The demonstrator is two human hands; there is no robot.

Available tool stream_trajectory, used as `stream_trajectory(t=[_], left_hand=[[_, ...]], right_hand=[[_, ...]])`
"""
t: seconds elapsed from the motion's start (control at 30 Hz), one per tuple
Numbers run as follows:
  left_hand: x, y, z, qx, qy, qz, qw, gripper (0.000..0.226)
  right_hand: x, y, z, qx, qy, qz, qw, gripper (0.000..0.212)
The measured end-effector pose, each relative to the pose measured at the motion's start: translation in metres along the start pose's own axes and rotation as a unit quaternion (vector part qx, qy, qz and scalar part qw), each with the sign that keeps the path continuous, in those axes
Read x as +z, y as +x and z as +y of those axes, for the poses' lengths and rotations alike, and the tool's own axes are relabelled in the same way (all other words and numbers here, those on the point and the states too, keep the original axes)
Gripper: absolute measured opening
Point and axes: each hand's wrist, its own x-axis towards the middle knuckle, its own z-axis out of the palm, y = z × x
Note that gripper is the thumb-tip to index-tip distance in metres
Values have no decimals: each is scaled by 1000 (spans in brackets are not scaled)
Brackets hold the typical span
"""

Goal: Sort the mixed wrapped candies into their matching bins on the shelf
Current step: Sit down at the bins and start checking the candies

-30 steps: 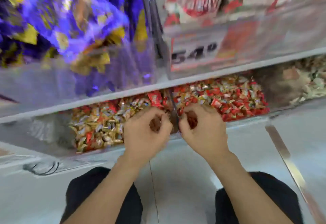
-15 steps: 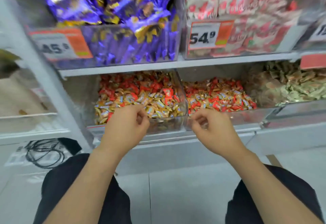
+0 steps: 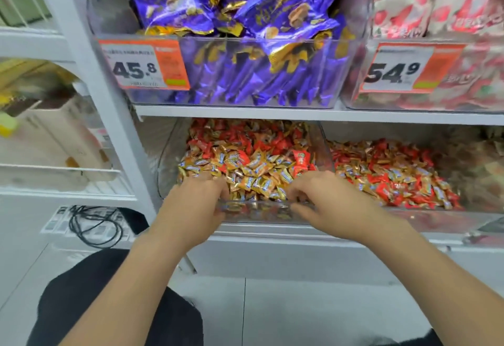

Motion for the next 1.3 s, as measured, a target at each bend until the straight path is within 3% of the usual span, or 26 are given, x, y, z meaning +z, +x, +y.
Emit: stream_trajectory(t=[0.17,0.3,0.57,0.7,0.97,1.13,1.23,1.3], left_hand=[[-3,9,-7,-24,-28,15,999,8],[9,12,-5,-24,-3,32,999,14],[12,-2,-11,49,35,139,989,31],[9,-21,-10,83,41,148,985,31],[10,-25,2,61,63,59,994,22],[4,-12,49,164,6,167,972,13],[9,4,88,206,-36,213,954,5],[14,13,108,209,-56,232,948,4]], right_hand=[[24,-7,-8,29,-76,53,995,19],[46,-7,-12,46,-95,163,981,21],[38,-4,-28,40,-78,272,958,25],[30,-21,-30,21,-95,259,961,26],[38,-36,-32,-32,-167,194,966,30],[20,-32,-21,-88,-128,82,984,11],[4,-37,-8,-104,-5,59,993,7],[-12,-42,6,-97,61,92,989,8]])
